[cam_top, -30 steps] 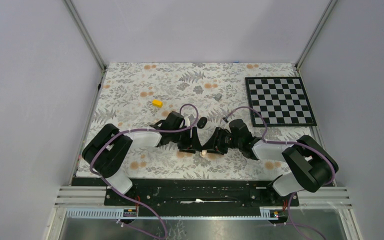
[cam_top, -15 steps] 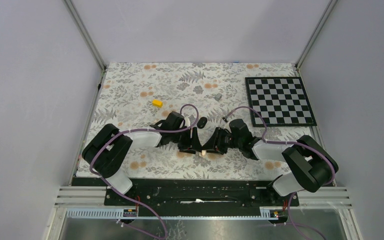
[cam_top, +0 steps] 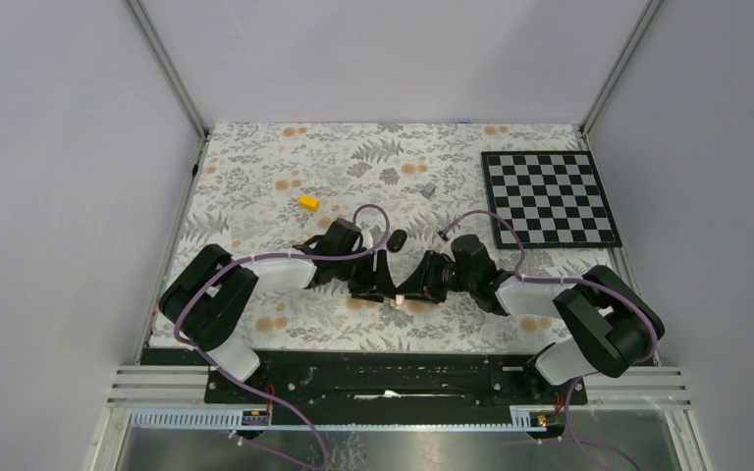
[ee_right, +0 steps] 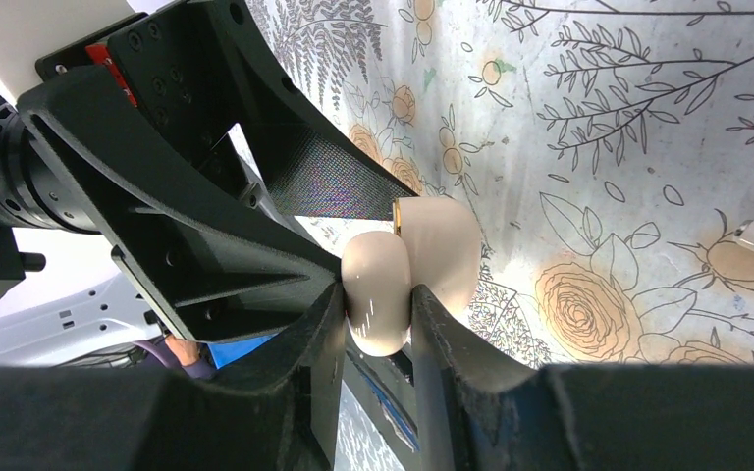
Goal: Insert the wireless bluetooth earbuds into the charging case
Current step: Pick up the earbud from the center of the board.
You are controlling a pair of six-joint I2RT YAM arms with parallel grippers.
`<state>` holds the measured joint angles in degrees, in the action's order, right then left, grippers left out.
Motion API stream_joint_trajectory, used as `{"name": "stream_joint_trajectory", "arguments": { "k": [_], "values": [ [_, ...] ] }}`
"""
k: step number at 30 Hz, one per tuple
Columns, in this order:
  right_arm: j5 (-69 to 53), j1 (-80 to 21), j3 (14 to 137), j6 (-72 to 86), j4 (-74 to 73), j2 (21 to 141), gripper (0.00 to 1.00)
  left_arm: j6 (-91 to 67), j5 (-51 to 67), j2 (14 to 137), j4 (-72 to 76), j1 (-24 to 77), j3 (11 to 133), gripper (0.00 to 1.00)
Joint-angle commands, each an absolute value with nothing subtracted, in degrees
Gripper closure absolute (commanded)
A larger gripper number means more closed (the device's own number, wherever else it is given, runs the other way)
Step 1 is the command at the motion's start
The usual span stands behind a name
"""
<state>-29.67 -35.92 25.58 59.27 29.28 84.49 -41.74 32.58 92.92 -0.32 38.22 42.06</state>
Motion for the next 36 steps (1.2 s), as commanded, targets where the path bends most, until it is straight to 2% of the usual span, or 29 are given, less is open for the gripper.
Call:
{"name": "stream_joint_trajectory", "arguments": {
  "k": [1, 9, 21, 23, 27, 30, 36],
  "values": [
    [-30.7, -35.9, 25.5, 60.3, 33.3, 83.7, 1.0, -40.3, 33.3, 90.3, 1.0, 38.7, 44.3, 0.42],
    [-29.8, -35.9, 23.2, 60.0, 31.6, 78.1, 1.0, -35.7, 27.9, 87.6, -9.8, 38.8, 48.6, 0.42],
    [-29.4, -34.7, 20.7, 57.8, 27.2, 72.8, 1.0, -33.1, 28.2, 79.7, -20.4, 38.7, 55.1, 0.39],
    [-29.4, -34.2, 20.3, 57.6, 26.2, 71.4, 1.0, -32.1, 24.2, 78.9, -23.8, 38.5, 56.6, 0.38],
    [-29.4, -32.9, 20.4, 55.1, 20.2, 67.5, 1.0, -31.0, 9.0, 80.3, -37.1, 36.2, 62.1, 0.37],
    [-29.1, -31.9, 19.4, 54.3, 16.9, 62.8, 1.0, -30.0, -1.2, 80.0, -41.1, 33.3, 63.4, 0.36],
    [-27.3, -30.9, 16.5, 56.3, 15.8, 55.5, 1.0, -28.5, -5.8, 77.5, -42.4, 22.5, 61.4, 0.35]
  ]
}}
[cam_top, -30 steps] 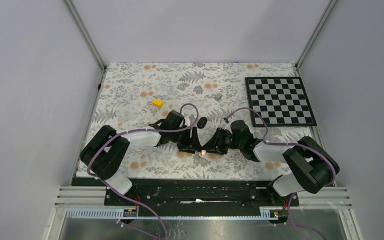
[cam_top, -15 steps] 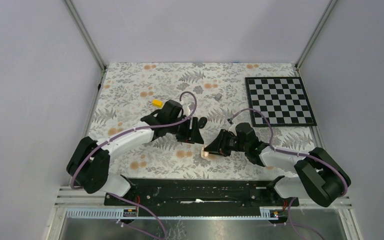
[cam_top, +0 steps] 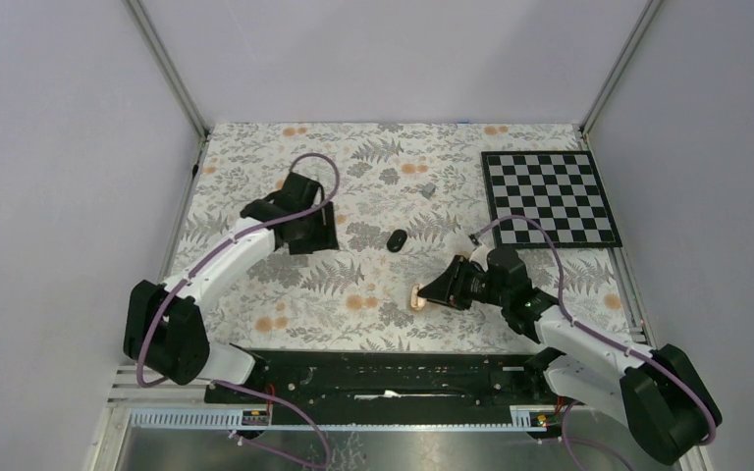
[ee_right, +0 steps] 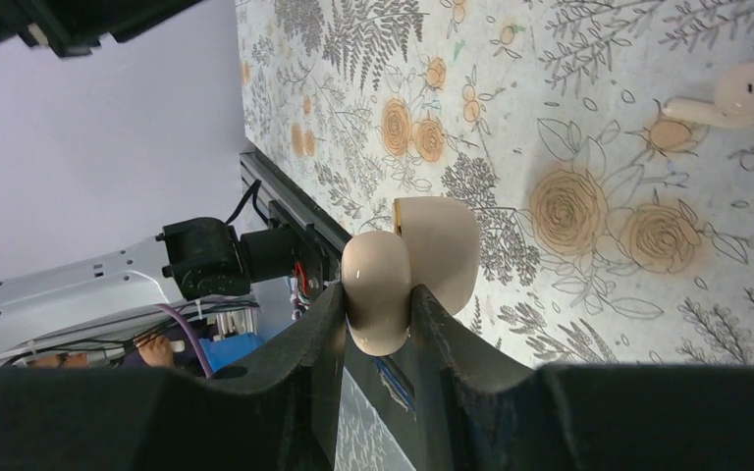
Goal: Insert the wireless bluetooth earbuds into the charging case
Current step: Pick up the earbud from the center of the board.
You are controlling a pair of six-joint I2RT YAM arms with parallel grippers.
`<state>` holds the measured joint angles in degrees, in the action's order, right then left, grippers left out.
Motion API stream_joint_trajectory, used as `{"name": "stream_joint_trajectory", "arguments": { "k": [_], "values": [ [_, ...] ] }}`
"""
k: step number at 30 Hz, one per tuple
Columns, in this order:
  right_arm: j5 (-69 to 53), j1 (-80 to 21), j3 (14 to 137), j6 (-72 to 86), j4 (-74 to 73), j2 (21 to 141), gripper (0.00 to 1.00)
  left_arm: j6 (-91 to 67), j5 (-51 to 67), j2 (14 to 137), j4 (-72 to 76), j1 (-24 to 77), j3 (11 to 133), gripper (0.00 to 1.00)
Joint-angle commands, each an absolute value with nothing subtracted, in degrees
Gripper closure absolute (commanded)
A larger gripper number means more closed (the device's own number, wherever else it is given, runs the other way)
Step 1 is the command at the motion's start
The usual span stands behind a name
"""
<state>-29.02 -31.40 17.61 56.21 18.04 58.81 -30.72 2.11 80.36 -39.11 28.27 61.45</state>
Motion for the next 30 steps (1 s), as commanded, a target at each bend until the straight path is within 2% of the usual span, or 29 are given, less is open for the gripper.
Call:
{"name": "stream_joint_trajectory", "arguments": {
  "k": [1, 5, 10, 14, 16, 20, 27, 30],
  "values": [
    [-27.1, -30.9, 16.4, 56.3, 15.5, 55.1, 1.0, -27.9, -6.1, 77.8, -42.3, 20.9, 61.3, 0.34],
    [-27.2, -30.8, 17.7, 55.5, 14.2, 54.9, 1.0, -25.7, -7.6, 82.7, -39.0, 16.2, 62.0, 0.35],
    [-27.5, -30.8, 19.2, 54.8, 13.4, 55.6, 1.0, -26.3, -3.8, 90.6, -32.6, 13.0, 63.6, 0.35],
    [-27.8, -30.8, 19.6, 54.6, 13.4, 55.9, 1.0, -28.0, -1.7, 93.6, -30.9, 10.5, 65.2, 0.41],
    [-28.0, -30.8, 19.7, 54.4, 13.4, 56.5, 1.0, -24.9, -1.2, 93.7, -29.0, 10.3, 65.7, 0.43],
    [-28.8, -30.8, 20.1, 54.0, 13.7, 57.6, 1.0, -16.7, 1.1, 96.9, -30.6, 10.4, 69.0, 0.42],
    [-30.2, -30.8, 21.4, 54.3, 14.5, 59.2, 1.0, -13.5, 0.7, 101.1, -30.0, 10.6, 70.0, 0.41],
    [-30.8, -30.8, 22.1, 54.1, 14.5, 59.8, 1.0, -12.7, 0.3, 101.9, -30.0, 11.3, 70.4, 0.46]
  ]
}}
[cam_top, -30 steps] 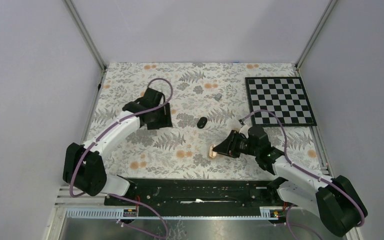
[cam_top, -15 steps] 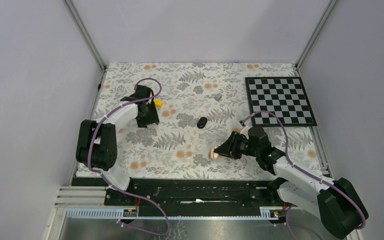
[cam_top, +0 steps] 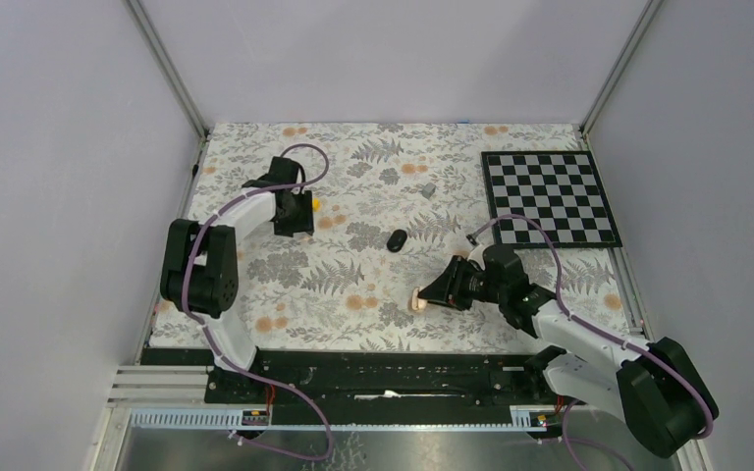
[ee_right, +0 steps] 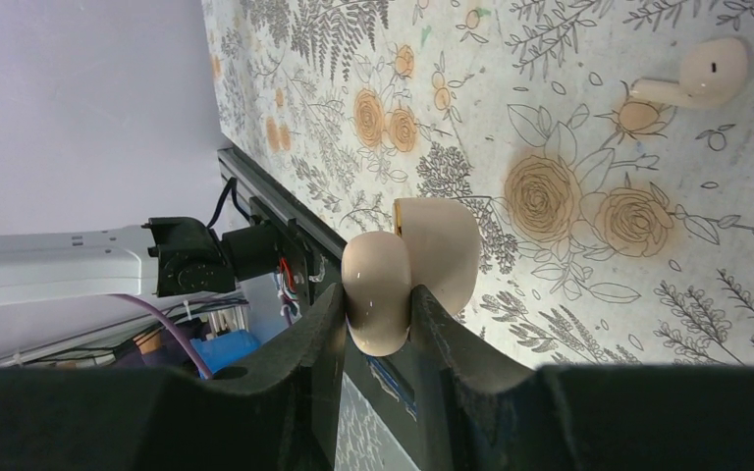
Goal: Insert the wireless bluetooth earbuds into the charging case
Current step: Pick up the earbud from the center of the board.
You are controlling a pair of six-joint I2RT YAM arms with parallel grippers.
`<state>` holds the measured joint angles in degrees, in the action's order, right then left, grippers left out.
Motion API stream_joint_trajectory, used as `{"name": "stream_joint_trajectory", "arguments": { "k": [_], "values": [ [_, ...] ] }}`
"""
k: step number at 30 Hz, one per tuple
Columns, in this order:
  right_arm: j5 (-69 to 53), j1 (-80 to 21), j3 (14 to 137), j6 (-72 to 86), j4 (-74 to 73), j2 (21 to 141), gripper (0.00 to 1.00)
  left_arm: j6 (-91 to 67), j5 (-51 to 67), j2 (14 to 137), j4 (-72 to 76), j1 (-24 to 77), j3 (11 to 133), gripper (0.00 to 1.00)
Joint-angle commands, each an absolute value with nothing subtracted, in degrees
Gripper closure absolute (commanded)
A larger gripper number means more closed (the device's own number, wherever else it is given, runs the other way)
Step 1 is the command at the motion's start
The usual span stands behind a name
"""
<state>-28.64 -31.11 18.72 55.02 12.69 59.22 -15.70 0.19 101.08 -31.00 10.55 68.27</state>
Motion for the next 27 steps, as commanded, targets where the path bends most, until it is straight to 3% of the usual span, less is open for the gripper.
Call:
{"name": "stream_joint_trajectory", "arguments": {
  "k": [1, 8, 17, 23, 27],
  "values": [
    [-31.0, -30.8, 22.4, 54.0, 14.3, 59.9, 1.0, -12.5, 0.2, 101.9, -30.0, 11.5, 70.2, 0.47],
    [-30.6, -30.8, 22.5, 54.3, 14.4, 59.9, 1.0, -12.2, -4.5, 104.3, -30.0, 13.2, 70.6, 0.6],
    [-30.4, -30.8, 22.0, 54.7, 14.5, 59.2, 1.0, -12.2, -3.1, 105.6, -30.0, 13.2, 70.9, 0.64],
    [-30.3, -30.8, 22.0, 54.8, 14.5, 59.0, 1.0, -12.4, -3.9, 105.9, -30.0, 13.2, 71.2, 0.76],
    [-30.3, -30.8, 22.1, 54.8, 14.5, 59.4, 1.0, -12.8, -4.6, 105.2, -30.1, 13.5, 71.2, 0.75]
  ]
}}
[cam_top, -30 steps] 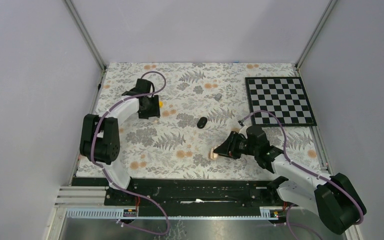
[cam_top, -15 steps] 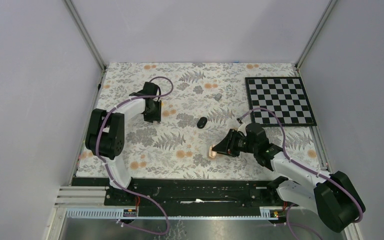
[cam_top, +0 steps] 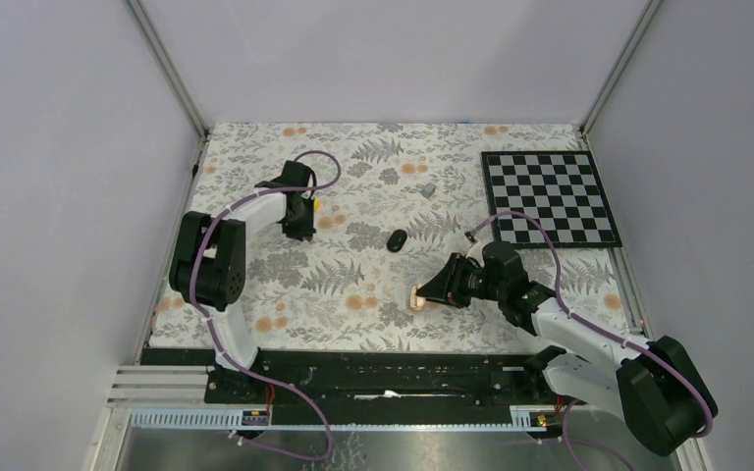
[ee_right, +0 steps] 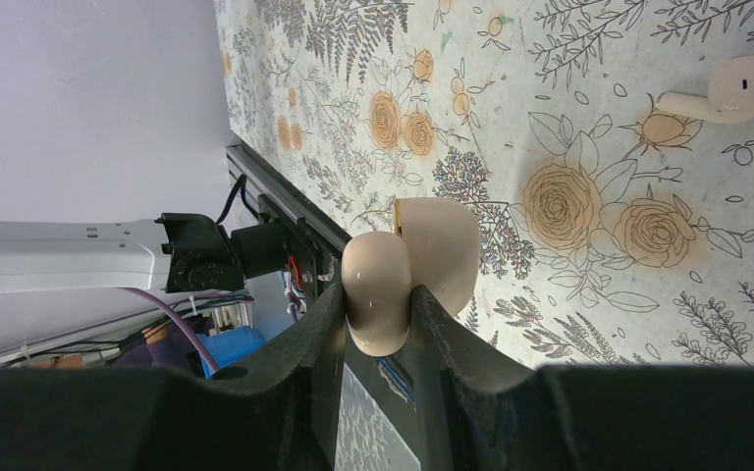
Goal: Insert the wireless bluetooth earbuds into the charging case
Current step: Pick up the earbud from the center of the board.
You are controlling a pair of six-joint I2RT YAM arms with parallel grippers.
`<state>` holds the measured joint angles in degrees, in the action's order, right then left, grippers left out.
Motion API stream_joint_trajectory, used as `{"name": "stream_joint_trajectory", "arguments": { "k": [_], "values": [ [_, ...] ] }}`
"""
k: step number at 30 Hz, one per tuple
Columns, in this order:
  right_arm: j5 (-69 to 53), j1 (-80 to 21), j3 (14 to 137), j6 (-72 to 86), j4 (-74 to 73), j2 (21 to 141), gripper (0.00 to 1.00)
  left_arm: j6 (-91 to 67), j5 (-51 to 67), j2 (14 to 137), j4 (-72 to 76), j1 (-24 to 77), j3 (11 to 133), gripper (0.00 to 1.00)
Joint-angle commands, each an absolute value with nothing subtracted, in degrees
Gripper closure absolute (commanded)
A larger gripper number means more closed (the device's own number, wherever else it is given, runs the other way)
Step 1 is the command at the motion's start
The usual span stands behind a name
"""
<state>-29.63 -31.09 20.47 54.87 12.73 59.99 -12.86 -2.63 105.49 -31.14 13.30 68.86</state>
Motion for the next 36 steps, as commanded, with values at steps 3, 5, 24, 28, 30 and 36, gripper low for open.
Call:
{"name": "stream_joint_trajectory", "arguments": {
  "k": [3, 5, 24, 28, 30, 36],
  "values": [
    [-30.4, -30.8, 22.3, 54.8, 14.5, 59.7, 1.0, -12.9, -5.9, 103.6, -29.7, 14.7, 70.7, 0.73],
    [-30.3, -30.8, 22.4, 54.8, 14.5, 60.1, 1.0, -12.7, -6.1, 103.0, -29.2, 15.2, 70.3, 0.73],
    [-30.1, -30.8, 22.0, 54.7, 14.7, 60.3, 1.0, -12.5, -10.0, 100.0, -28.4, 18.6, 69.5, 0.64],
    [-30.2, -30.8, 21.8, 54.7, 15.0, 60.4, 1.0, -11.7, -15.1, 97.5, -26.6, 21.4, 67.0, 0.5],
    [-30.3, -30.8, 21.7, 54.8, 15.2, 60.5, 1.0, -13.0, -17.3, 97.0, -26.2, 22.0, 66.2, 0.42],
    [-30.4, -30.8, 21.6, 54.7, 15.6, 60.8, 1.0, -25.1, -18.6, 95.9, -27.9, 22.0, 65.6, 0.44]
  ]
}}
